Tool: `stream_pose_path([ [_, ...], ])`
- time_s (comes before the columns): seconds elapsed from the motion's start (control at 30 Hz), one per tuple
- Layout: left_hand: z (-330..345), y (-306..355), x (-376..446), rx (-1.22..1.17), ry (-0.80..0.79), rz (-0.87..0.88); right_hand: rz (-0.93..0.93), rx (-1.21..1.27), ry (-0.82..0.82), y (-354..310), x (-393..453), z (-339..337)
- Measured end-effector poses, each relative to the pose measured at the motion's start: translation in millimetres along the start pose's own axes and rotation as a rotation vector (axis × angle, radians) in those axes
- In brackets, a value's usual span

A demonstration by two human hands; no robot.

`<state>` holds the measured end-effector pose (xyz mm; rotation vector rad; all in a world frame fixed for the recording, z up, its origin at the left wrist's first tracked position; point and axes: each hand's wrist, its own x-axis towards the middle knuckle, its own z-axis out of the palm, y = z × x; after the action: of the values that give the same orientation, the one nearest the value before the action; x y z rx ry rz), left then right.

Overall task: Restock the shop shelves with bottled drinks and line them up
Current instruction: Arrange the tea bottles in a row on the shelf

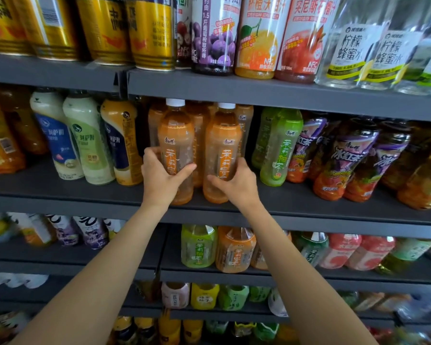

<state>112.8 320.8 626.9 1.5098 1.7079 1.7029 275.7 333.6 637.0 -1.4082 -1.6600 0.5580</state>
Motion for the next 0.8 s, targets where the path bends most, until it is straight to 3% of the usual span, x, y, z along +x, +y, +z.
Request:
stream_pose_path([
  [0.1,-2.0,-0.6,1.9,-0.011,-0.036,-0.009,0.105,-0.043,0.084,5.4,14.0,-11.6],
  [0.27,-2.4,-1.6,2.3,-0.035,-0.046,-0.019,0.179,-0.067,0.038,13.0,47.6,-18.9],
  [0.8,-2.2,-1.2,1.2,-0.027,-0.041,-0.016,0.184,-0.167,0.141,14.7,76.8,1.1],
])
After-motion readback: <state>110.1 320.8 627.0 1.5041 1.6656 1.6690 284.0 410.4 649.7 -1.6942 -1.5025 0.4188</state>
